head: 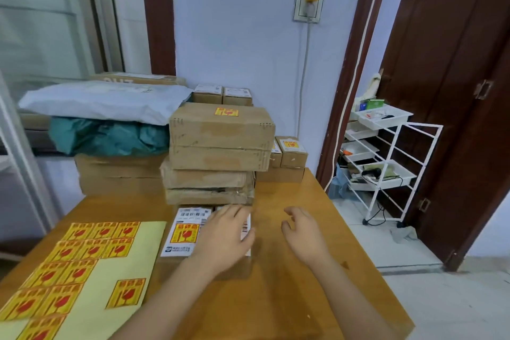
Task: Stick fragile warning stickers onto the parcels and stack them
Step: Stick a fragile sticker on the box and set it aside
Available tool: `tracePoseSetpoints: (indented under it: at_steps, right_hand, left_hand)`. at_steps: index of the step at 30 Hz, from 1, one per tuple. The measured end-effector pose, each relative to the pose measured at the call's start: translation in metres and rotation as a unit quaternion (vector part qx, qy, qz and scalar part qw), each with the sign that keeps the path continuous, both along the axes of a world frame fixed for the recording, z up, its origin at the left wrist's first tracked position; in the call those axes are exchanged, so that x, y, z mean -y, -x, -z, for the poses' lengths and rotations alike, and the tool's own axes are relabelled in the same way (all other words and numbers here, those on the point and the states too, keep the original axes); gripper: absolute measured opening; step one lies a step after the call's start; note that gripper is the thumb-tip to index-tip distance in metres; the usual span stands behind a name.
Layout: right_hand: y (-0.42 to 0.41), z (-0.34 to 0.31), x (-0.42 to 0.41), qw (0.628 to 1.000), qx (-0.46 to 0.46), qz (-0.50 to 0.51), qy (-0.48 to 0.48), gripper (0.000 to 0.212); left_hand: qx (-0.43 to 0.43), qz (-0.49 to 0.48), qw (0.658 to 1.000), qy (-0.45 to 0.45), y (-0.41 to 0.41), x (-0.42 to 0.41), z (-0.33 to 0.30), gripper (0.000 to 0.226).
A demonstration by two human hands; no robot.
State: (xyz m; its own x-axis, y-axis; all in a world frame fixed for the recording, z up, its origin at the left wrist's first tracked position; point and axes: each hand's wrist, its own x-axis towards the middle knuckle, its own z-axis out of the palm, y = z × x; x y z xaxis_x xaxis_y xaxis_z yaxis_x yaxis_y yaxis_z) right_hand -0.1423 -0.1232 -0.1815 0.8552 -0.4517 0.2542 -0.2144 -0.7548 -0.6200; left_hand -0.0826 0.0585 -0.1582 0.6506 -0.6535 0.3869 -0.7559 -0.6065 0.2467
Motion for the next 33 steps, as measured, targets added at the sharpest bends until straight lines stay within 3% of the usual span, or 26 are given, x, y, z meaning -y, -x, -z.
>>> tracePoseSetpoints:
  at_steps: [2,7,14,22,33]
  right_hand:
    - [-0.003,0.0,-0.017,1.0,0.003,-0.011,-0.003,0.038]
    - [-0.012,0.0,-0.058,0.999,0.009,-0.043,-0.026,0.033]
    - [-0.021,0.017,-0.089,0.996,-0.001,-0.042,-0.075,0.044]
    - [-0.024,0.031,-0.093,0.972,-0.036,0.029,-0.23,0.036]
    - [-0.008,0.025,-0.083,0.949,-0.02,0.002,-0.315,0.02]
  left_hand:
    - [-0.011,-0.024,0.999,0.027,-0.003,-0.025,0.003,0.05]
    - [-0.049,-0.109,0.99,0.068,-0.016,-0.074,0.009,0.043]
    - [-0.195,-0.175,0.951,0.161,-0.028,-0.097,0.031,0.041]
    - [-0.356,-0.17,0.888,0.235,-0.025,-0.093,0.033,0.04]
    - [-0.403,-0.176,0.852,0.286,-0.016,-0.087,0.028,0.044]
